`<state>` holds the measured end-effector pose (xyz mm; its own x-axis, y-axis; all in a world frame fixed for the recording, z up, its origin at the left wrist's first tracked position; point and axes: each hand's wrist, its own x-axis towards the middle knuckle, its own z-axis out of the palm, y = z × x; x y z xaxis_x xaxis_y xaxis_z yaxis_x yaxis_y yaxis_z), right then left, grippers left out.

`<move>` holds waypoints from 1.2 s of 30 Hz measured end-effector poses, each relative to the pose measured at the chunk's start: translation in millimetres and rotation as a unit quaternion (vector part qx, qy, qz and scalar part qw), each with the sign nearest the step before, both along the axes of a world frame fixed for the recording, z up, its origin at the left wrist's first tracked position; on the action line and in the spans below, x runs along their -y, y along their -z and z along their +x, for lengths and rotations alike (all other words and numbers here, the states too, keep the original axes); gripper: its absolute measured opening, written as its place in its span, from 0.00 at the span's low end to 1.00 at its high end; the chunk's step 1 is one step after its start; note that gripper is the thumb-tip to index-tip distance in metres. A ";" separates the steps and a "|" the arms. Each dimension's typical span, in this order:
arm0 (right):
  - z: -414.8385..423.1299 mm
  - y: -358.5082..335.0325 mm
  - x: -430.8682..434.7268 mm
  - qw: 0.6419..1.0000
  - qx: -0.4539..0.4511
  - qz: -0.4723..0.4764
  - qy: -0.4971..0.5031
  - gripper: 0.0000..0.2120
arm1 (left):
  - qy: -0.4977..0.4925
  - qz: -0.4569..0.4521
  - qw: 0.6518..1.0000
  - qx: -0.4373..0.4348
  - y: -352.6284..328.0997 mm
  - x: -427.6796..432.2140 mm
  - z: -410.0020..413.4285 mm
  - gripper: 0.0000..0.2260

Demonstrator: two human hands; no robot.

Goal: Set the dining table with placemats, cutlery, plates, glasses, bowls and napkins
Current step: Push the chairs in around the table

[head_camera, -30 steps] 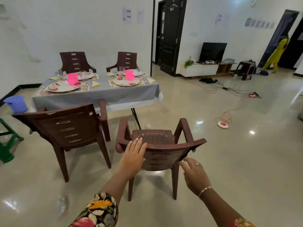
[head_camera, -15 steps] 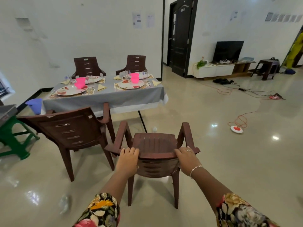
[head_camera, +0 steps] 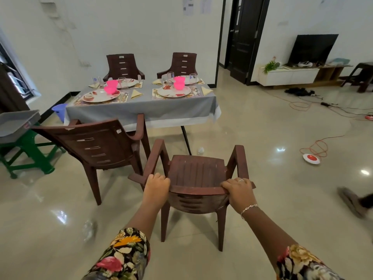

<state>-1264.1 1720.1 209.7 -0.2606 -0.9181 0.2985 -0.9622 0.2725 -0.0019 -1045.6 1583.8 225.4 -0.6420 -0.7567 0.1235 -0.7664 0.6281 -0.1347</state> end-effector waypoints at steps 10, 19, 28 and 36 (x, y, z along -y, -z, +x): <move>-62.5 0.7 36.6 0.997 0.070 -0.001 -0.031 0.14 | 0.015 -0.014 1.000 0.001 5.8 24.9 -36.2 0.04; -124.2 2.0 110.6 0.997 0.066 0.031 -0.039 0.15 | 0.026 -0.026 0.999 0.030 10.9 87.1 -89.1 0.09; -191.1 -0.4 202.9 0.995 0.065 0.065 -0.033 0.14 | 0.036 0.018 0.999 -0.021 10.5 166.4 -150.7 0.17; -225.2 -5.4 271.5 0.995 0.062 0.073 -0.025 0.11 | 0.021 0.022 0.999 -0.034 8.0 227.8 -186.2 0.07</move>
<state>-1489.3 1448.5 215.0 -0.2400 -0.9620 0.1305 -0.9694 0.2304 -0.0848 -1231.9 1356.0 217.3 -0.6639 -0.7353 0.1359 -0.7461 0.6635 -0.0549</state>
